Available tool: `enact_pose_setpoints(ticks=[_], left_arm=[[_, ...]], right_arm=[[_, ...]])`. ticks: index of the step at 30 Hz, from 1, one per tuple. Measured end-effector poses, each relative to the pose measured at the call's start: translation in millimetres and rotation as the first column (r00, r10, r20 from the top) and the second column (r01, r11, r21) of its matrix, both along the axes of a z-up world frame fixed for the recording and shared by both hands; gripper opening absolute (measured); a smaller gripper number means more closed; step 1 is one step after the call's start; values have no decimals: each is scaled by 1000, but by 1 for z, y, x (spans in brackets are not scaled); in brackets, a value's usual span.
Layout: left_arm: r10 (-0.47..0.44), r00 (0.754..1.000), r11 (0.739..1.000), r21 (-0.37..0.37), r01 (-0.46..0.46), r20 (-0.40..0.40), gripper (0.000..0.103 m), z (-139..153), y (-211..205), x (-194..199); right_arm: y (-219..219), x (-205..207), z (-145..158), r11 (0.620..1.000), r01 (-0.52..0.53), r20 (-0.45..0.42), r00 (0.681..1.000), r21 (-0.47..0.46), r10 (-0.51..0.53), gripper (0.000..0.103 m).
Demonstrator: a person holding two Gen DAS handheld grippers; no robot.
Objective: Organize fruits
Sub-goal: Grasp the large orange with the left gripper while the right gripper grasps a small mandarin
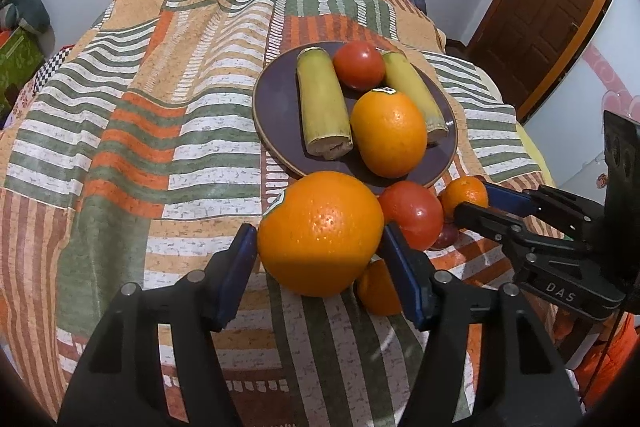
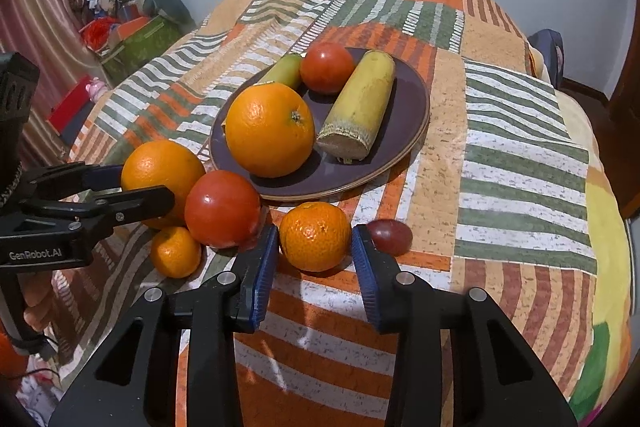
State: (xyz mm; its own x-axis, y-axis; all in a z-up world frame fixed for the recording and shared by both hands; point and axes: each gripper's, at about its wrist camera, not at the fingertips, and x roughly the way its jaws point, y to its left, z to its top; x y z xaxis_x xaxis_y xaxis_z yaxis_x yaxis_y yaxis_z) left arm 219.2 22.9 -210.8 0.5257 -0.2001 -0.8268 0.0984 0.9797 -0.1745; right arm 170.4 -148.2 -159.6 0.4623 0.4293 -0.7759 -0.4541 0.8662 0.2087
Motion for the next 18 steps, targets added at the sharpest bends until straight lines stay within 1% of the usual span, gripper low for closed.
enact_pose_setpoints(ticks=[6, 13, 18], left_arm=[[11, 1000, 1000, 2, -11, 20, 63, 10, 2, -1], [28, 996, 1000, -6, -27, 81, 63, 36, 7, 7], [19, 992, 1000, -8, -18, 122, 63, 52, 3, 18]], right_arm=[[-4, -2, 8, 1000, 8, 32, 999, 6, -9, 35], [-6, -1, 18, 1000, 16, 60, 998, 18, -17, 35], [-8, 4, 26, 999, 25, 93, 995, 20, -26, 35]])
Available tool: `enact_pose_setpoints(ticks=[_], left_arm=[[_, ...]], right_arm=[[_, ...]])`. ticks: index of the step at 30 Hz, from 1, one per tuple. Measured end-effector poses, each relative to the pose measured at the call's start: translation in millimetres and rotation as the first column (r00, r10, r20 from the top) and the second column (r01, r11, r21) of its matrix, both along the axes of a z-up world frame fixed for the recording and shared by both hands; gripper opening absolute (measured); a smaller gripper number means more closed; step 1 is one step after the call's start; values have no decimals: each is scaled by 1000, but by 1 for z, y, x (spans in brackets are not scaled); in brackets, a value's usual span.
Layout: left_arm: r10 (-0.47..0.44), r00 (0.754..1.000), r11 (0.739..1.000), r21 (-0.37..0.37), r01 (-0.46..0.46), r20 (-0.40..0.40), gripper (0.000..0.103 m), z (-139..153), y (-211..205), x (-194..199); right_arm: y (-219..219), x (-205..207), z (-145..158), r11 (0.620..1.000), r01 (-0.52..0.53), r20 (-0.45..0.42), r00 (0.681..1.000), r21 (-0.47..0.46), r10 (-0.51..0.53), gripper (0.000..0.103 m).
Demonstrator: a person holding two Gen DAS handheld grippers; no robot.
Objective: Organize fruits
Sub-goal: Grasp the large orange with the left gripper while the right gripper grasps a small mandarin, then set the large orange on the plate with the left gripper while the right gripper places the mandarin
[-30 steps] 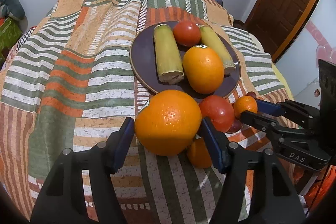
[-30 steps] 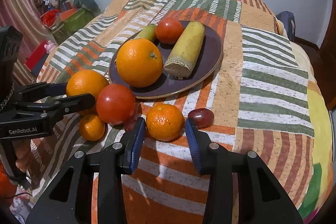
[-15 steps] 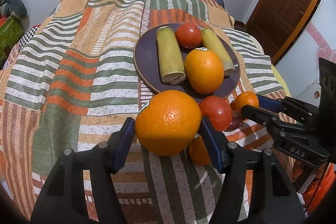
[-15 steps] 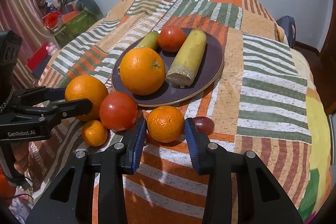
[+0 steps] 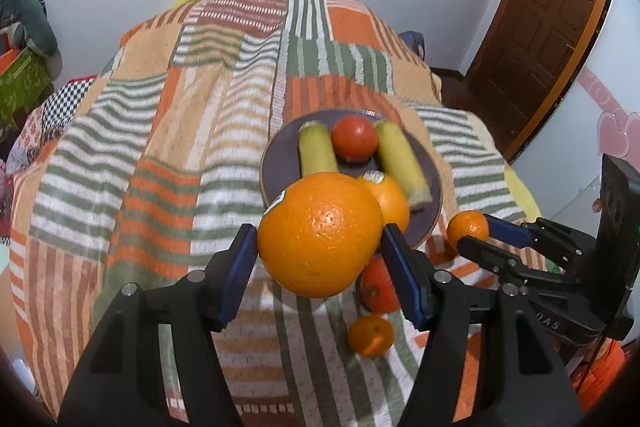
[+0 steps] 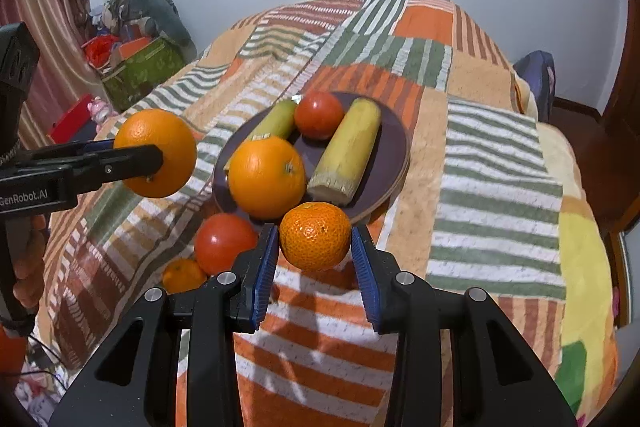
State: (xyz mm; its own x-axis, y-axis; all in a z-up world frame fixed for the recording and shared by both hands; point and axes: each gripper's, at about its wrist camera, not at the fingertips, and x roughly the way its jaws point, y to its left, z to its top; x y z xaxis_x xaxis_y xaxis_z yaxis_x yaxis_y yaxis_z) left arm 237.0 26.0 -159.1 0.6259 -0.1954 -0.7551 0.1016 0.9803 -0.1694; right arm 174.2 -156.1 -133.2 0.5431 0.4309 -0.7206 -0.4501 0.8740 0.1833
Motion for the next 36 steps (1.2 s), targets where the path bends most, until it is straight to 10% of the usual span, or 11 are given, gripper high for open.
enact_pose_setpoints(ticks=[36], left_arm=[[-121, 993, 992, 37, 121, -5, 63, -17, -64, 103]], right_arm=[[-14, 95, -12, 995, 94, 21, 995, -20, -94, 35]])
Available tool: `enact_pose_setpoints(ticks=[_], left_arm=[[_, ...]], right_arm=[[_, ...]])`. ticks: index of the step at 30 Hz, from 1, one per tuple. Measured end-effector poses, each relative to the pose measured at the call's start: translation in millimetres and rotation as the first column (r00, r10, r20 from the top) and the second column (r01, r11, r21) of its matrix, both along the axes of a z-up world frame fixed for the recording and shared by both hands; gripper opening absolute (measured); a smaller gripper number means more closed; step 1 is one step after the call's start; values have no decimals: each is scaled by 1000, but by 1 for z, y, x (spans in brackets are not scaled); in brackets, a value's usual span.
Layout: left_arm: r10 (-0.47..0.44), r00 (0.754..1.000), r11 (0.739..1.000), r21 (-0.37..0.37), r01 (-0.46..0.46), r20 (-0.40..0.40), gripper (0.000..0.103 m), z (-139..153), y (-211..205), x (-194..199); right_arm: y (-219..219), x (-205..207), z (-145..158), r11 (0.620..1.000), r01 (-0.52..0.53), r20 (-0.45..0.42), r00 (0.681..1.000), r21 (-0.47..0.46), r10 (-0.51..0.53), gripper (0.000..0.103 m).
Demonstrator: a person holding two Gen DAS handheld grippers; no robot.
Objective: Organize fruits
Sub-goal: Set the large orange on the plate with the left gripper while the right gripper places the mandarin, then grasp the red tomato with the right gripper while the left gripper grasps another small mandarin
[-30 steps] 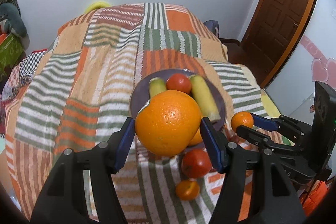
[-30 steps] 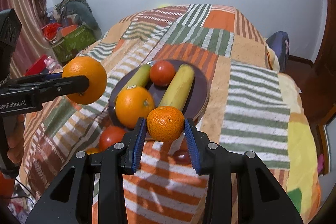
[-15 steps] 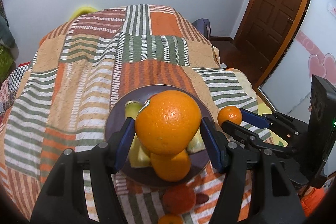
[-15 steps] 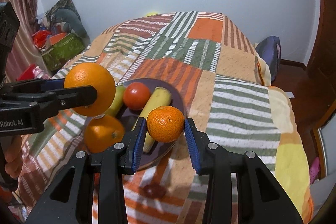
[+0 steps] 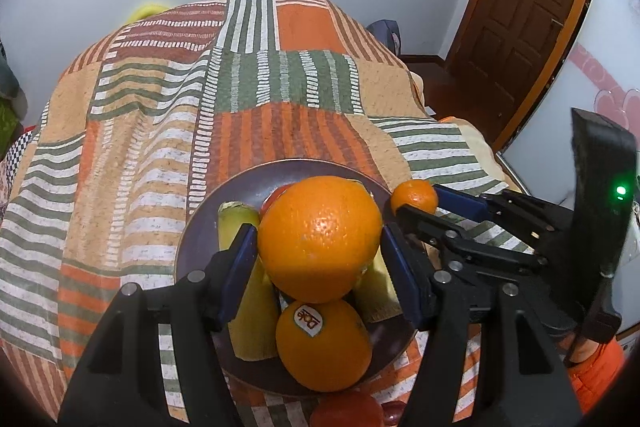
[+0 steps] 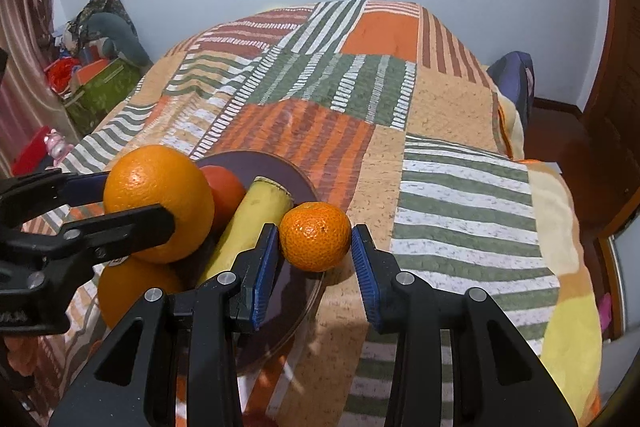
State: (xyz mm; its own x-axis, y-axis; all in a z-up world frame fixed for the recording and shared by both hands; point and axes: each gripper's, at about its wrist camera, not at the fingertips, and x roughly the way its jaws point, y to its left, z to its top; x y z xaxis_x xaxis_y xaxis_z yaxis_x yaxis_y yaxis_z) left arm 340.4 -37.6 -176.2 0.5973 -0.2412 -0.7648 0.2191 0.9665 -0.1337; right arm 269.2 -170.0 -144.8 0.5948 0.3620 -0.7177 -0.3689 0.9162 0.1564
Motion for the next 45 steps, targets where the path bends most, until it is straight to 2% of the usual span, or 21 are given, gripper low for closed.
enact_pose_setpoints(ticks=[7, 11, 14, 26, 38, 45], left_arm=[[-16, 1000, 1000, 15, 16, 17, 63, -1, 0, -4], [-2, 1000, 1000, 5, 1, 8, 64, -3, 4, -2], [0, 1000, 1000, -6, 0, -10, 65, -5, 5, -1], [-8, 999, 999, 42, 10, -47, 67, -13, -1, -10], [47, 999, 998, 35, -48, 19, 67, 20, 23, -43], [62, 996, 996, 58, -66, 56, 68, 36, 39, -82]], right_arm=[[2, 4, 0, 1000, -17, -21, 1000, 21, 17, 35], [10, 2, 0, 999, -31, -1, 1000, -31, 31, 35], [12, 1, -2, 998, -47, -15, 999, -35, 47, 36], [9, -8, -1, 998, -44, -37, 998, -44, 42, 36], [5, -37, 25, 999, -35, -2, 999, -21, 35, 37], [12, -67, 43, 999, -54, 30, 998, 5, 54, 51]])
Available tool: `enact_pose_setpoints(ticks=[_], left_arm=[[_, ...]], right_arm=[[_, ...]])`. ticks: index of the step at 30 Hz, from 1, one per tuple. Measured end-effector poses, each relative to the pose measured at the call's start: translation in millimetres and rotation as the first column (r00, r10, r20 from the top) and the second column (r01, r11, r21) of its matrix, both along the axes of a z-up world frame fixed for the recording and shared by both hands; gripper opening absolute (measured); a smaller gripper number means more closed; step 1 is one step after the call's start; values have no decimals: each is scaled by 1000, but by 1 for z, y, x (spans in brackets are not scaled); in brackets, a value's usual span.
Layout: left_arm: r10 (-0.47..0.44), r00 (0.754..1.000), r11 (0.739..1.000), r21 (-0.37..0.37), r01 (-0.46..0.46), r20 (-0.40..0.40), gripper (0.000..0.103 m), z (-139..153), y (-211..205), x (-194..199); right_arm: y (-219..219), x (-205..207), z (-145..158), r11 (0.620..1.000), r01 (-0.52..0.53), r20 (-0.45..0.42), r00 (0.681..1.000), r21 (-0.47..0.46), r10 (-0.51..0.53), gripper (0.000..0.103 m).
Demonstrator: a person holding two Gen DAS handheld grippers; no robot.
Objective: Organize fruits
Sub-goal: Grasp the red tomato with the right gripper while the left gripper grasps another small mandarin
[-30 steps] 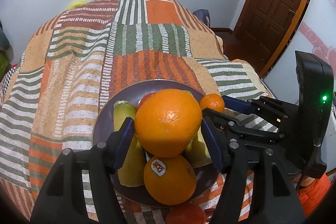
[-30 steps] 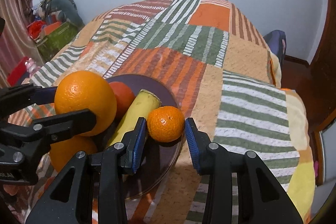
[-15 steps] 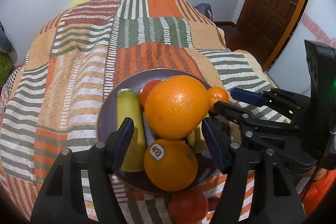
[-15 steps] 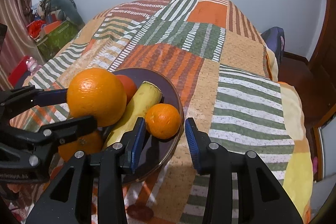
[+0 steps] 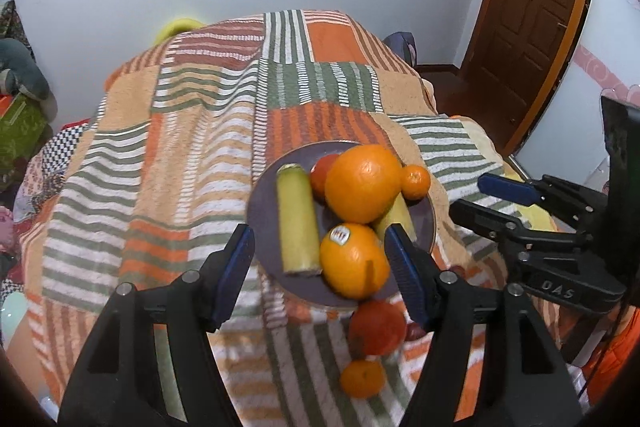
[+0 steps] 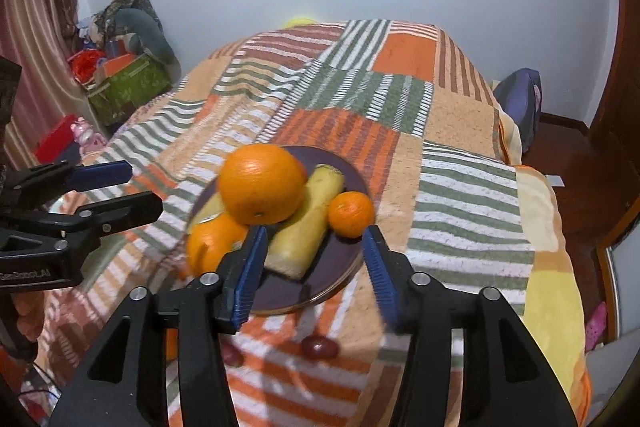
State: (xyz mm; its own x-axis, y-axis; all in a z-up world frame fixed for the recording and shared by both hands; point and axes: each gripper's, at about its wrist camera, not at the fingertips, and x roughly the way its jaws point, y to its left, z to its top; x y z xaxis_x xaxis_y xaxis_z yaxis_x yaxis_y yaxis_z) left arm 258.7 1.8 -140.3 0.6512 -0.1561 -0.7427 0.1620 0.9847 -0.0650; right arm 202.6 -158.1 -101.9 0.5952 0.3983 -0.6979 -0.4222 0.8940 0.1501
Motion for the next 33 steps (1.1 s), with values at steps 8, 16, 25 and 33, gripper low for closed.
enact_pose_setpoints(ticks=[8, 16, 25, 33], left_arm=[[33, 999, 999, 7, -33, -8, 72, -5, 24, -36], [72, 996, 997, 6, -71, -60, 72, -25, 45, -50], [82, 990, 996, -19, -85, -113, 72, -45, 53, -59], [74, 988, 996, -35, -80, -138, 72, -54, 53, -63]], right_arm=[[24, -27, -2, 998, -55, -7, 998, -6, 55, 60], [50, -36, -27, 995, -100, -85, 991, 6, 100, 60], [69, -30, -55, 992, -129, -176, 976, 9, 129, 60], [76, -26, -65, 990, -139, -206, 969, 9, 138, 45]])
